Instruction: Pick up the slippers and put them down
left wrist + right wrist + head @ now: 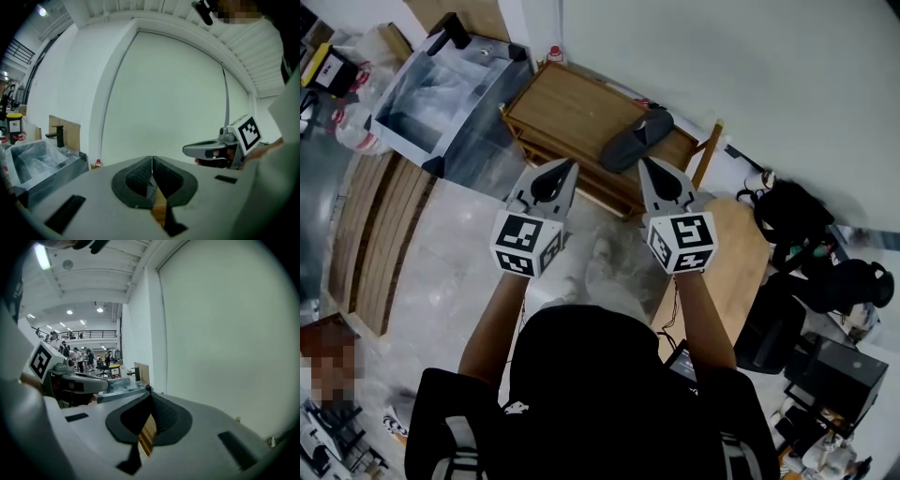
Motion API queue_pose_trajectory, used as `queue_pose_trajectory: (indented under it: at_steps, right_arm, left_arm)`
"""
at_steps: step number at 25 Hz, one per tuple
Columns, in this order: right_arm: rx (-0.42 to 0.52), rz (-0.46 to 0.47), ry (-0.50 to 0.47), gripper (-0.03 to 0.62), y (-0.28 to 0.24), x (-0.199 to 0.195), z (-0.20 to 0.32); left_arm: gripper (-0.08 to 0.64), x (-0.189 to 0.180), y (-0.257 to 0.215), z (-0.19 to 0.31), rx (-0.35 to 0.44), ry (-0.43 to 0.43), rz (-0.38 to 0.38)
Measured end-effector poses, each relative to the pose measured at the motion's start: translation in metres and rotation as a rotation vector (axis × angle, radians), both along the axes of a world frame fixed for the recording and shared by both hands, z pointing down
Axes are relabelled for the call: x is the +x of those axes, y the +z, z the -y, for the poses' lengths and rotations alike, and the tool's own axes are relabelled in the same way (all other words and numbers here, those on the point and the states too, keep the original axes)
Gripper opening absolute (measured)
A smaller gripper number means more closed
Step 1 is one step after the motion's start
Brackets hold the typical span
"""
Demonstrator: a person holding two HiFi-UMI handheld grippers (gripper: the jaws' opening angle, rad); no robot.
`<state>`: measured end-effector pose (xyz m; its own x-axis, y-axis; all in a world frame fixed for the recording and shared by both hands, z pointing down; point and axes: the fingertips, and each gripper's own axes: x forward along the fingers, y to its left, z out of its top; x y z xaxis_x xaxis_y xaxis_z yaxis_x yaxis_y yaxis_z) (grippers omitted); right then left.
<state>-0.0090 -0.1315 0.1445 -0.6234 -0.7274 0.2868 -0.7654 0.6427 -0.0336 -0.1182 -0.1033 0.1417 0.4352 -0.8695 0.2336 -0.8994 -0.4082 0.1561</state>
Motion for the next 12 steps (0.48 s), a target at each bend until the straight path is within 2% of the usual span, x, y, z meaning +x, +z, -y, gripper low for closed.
queue_pose_trajectory:
  at_steps: [12]
  right_arm:
    - [-0.125, -0.037, -0.023, 0.000, 0.062, 0.012, 0.049]
  left_arm:
    - [0.006, 0.011, 0.056, 0.050, -0.107, -0.022, 0.003]
